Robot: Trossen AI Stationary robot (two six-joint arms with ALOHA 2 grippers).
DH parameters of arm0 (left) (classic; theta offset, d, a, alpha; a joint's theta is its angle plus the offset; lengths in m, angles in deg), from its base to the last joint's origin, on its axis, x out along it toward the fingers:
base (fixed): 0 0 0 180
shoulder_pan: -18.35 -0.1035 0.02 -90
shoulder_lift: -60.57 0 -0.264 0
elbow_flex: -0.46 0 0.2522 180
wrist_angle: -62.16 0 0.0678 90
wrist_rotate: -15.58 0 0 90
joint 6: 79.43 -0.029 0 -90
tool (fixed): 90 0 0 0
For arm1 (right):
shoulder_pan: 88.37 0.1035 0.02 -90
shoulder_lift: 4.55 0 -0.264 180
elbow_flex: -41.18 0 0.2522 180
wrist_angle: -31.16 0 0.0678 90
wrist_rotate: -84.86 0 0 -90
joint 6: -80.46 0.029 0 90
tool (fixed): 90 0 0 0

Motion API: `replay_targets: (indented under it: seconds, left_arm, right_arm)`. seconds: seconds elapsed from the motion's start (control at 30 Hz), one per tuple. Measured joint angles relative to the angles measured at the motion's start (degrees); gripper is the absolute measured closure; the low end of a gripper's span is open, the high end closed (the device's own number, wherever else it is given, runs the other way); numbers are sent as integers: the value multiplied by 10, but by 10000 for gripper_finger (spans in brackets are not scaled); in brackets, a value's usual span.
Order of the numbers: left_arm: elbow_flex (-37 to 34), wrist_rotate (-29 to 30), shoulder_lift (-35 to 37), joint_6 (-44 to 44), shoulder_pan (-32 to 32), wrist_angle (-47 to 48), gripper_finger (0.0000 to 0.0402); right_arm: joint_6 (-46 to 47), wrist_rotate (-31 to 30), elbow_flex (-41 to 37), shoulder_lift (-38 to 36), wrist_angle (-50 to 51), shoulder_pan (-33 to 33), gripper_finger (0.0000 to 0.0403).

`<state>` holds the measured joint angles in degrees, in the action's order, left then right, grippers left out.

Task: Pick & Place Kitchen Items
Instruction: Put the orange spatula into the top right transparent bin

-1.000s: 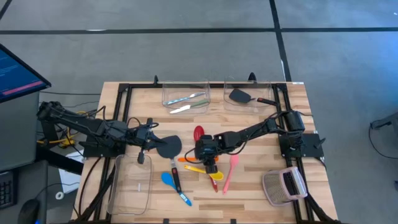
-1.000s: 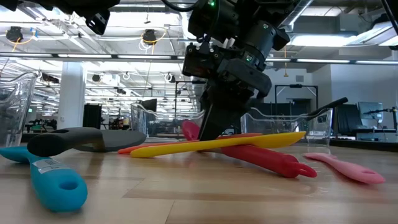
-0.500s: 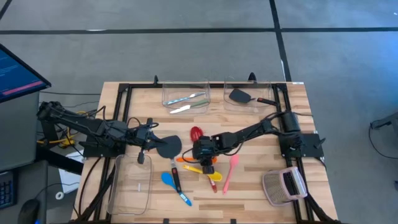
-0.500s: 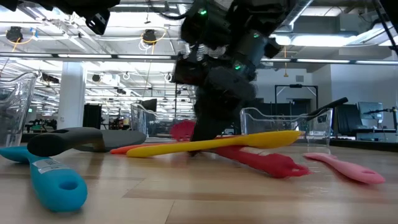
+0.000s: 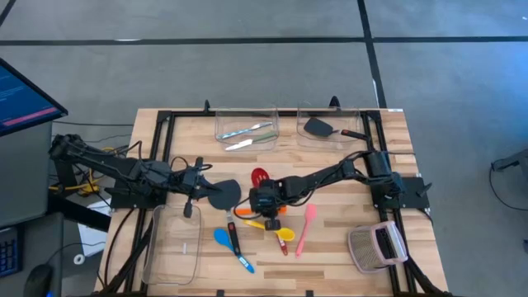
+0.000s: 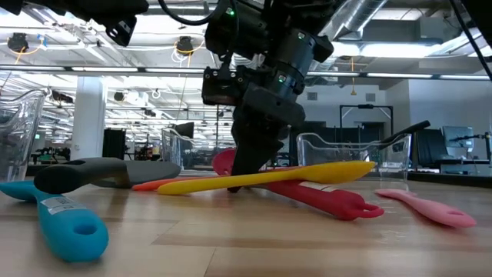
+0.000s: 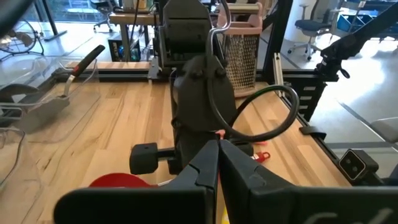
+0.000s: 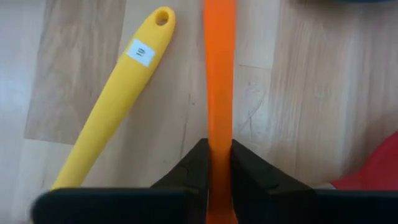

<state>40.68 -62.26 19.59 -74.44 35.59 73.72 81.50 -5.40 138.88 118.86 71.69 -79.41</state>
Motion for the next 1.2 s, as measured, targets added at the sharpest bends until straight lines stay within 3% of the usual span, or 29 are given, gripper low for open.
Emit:
replay_targets:
  seconds: [0.07,0.4,0.73,1.2]
  left_arm:
    - [0,0,0,0,0,1,400]
    - [0,0,0,0,0,1,400]
    - [0,0,0,0,0,1,400]
    - [0,0,0,0,0,1,400]
  right_arm:
    - [-1,-3,-1,-3,-1,0,380]
    - [-1,-15,-2,-46,29,1,378]
    - [-15,-16,-2,-149,65,7,378]
    - [60,-206,0,-306,209,57,378]
